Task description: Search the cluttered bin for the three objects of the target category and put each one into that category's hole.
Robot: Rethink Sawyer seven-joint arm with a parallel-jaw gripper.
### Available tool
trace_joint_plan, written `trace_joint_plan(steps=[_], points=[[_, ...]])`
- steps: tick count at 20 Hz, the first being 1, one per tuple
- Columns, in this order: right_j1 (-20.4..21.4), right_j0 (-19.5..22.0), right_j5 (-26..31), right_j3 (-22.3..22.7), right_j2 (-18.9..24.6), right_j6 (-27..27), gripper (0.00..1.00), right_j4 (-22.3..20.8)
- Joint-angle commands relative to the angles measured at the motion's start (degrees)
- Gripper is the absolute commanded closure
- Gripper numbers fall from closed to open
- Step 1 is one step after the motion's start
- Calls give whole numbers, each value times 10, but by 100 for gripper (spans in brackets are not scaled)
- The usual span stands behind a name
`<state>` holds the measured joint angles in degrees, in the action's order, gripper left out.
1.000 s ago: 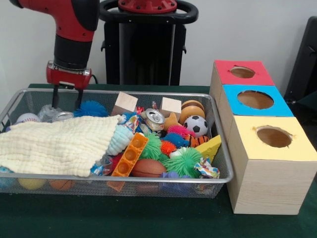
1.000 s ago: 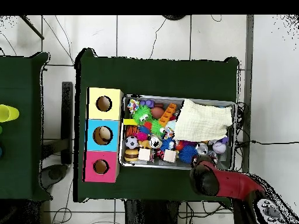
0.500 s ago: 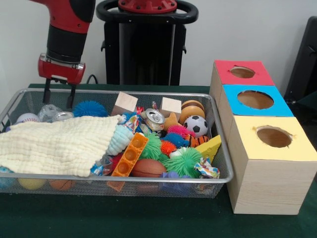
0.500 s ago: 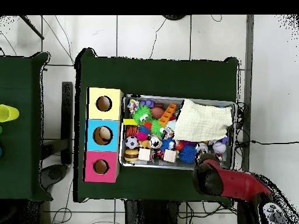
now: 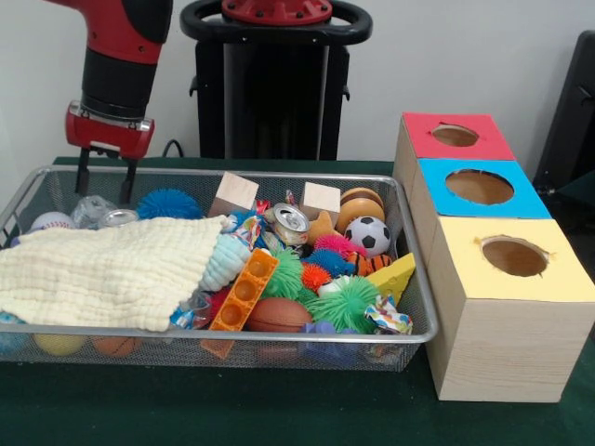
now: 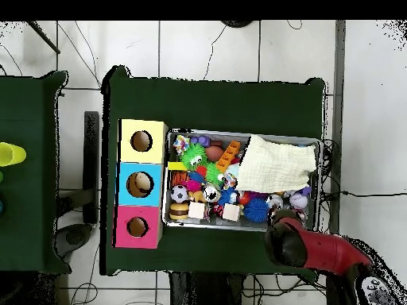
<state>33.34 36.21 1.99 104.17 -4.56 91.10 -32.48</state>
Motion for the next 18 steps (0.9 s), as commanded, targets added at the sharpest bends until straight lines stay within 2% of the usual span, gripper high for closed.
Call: trace_joint_plan(steps=[1,18], points=[[-32,17,20,-47,54,30,0,-14],[-52,19,3,-62,50,33,0,-18]])
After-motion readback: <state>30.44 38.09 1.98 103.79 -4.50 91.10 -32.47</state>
